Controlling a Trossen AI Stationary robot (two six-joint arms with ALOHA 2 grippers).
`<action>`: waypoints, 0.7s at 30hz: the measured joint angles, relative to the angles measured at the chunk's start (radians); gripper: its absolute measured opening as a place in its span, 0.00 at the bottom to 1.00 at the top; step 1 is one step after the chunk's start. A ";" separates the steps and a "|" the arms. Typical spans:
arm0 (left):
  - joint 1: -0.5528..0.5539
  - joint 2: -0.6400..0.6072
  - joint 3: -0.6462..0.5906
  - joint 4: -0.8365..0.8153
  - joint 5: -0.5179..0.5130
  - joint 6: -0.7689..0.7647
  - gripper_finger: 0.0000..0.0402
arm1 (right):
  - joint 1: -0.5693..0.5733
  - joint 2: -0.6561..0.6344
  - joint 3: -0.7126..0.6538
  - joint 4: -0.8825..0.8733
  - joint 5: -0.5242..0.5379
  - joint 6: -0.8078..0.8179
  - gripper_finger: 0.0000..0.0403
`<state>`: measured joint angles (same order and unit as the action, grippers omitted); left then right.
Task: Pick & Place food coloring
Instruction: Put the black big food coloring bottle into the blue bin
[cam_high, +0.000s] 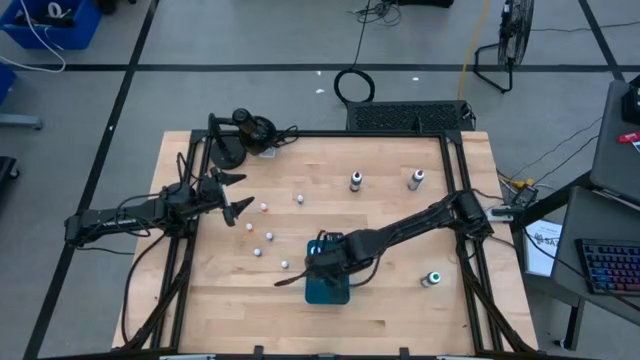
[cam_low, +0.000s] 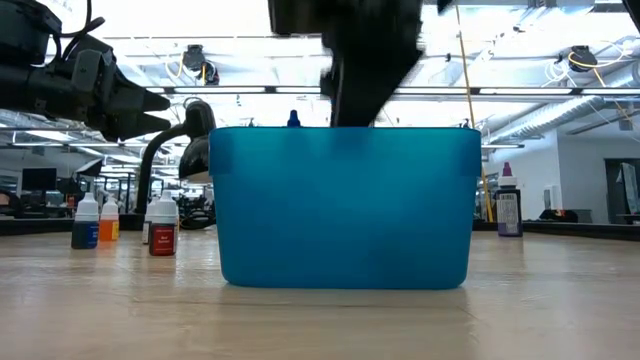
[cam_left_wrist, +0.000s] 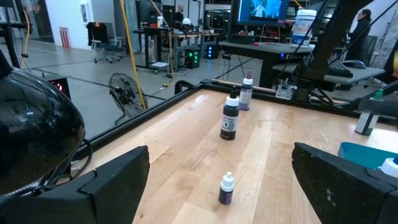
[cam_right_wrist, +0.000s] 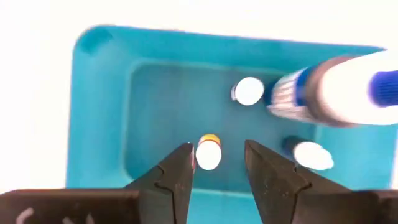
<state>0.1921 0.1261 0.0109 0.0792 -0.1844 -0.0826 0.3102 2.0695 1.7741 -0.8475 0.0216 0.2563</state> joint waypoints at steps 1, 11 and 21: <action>0.000 0.000 0.000 0.000 0.000 0.000 0.97 | -0.002 -0.023 0.000 -0.002 0.001 0.003 0.32; 0.000 0.000 0.000 0.000 0.000 0.000 0.97 | -0.064 -0.273 0.002 -0.028 0.157 -0.058 0.32; 0.000 0.000 0.000 0.000 0.000 0.000 0.97 | -0.372 -0.353 0.002 -0.119 0.190 -0.019 0.37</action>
<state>0.1921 0.1261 0.0113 0.0792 -0.1841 -0.0826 -0.0618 1.7165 1.7756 -0.9665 0.2118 0.2371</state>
